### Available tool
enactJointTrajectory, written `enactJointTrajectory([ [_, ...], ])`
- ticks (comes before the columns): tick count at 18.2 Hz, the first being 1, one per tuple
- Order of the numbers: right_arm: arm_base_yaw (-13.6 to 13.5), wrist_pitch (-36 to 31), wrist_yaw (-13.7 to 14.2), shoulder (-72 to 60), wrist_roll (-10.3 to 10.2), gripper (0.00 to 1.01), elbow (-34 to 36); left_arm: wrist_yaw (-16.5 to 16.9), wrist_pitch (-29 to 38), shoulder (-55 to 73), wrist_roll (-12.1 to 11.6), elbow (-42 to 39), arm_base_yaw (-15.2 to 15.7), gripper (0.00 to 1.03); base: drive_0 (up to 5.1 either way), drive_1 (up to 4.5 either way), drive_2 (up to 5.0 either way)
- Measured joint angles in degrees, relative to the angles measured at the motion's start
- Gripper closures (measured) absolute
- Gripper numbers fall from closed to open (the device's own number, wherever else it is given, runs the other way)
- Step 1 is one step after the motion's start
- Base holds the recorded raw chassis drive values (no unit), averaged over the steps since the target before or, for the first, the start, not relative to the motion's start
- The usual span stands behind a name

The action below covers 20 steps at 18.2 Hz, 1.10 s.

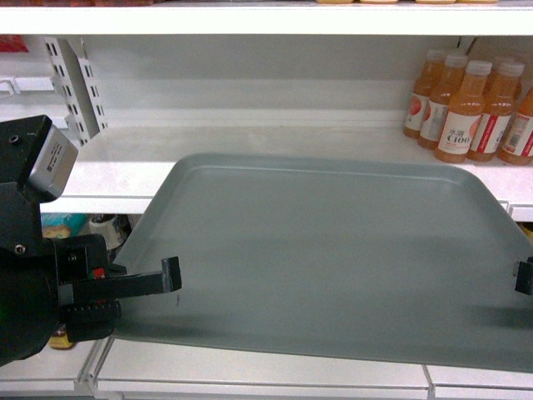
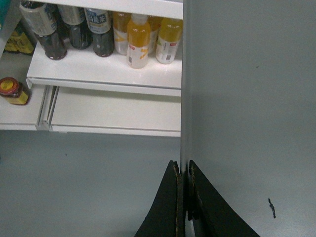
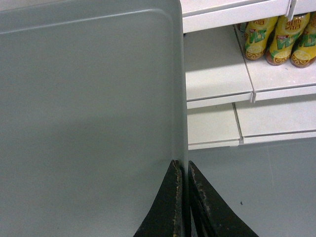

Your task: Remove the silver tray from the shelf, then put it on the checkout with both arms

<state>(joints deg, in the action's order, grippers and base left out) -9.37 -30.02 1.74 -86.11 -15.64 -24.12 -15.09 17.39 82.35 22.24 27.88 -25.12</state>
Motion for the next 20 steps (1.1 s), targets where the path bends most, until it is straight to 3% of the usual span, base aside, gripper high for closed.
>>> enactJointTrajectory([
  [20, -0.02, -0.02, 0.02, 0.02, -0.02, 0.98, 0.02, -0.31, 0.09, 0.00, 0.28, -0.07, -0.15, 1.00, 0.1, -4.07, 4.2],
])
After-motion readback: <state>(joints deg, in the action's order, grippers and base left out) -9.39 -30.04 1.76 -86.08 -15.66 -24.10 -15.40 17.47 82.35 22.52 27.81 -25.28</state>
